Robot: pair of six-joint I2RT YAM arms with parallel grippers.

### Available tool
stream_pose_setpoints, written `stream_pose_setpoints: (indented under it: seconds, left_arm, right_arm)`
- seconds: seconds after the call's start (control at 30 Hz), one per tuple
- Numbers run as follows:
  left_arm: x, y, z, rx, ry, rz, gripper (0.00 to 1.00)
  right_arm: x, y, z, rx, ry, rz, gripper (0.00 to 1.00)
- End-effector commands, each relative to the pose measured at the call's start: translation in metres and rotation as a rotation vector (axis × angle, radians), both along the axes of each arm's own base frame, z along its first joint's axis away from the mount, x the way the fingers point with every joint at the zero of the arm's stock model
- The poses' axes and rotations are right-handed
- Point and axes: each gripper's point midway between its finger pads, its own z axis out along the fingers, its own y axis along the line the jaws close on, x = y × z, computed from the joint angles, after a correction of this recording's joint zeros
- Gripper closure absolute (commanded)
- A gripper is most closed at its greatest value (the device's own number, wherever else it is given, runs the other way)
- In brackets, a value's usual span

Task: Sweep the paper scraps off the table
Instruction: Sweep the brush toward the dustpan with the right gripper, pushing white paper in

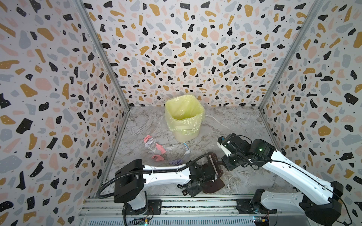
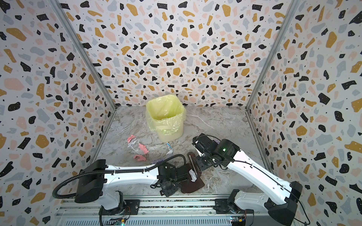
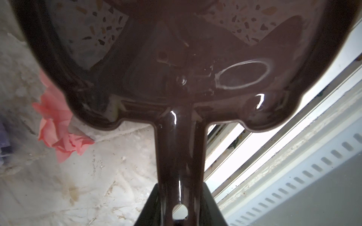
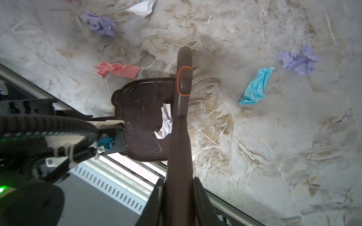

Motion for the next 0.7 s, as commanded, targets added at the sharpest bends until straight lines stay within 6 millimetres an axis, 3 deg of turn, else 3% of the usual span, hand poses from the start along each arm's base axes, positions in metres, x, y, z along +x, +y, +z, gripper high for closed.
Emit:
stream_pose_setpoints:
  seconds: [0.0,0.43,0.67]
  left_arm:
    - [0.002,-0.009,0.005,-0.025,0.004,-0.004,1.0]
    - [0.008,-0.019,0.016,-0.086,-0.028,0.011,1.0]
    - [0.011,-0.022,0.021,-0.103,-0.046,0.024,1.0]
  right_arm:
    - [-0.006,0.012,0.025,0.112,-0.01,0.015,1.0]
    - [0.016,-0.033,0.038,0.032,-0.119,-0.156,1.0]
    - [0.002,-0.015,0.036,0.113,-0.047,-0.071,1.0]
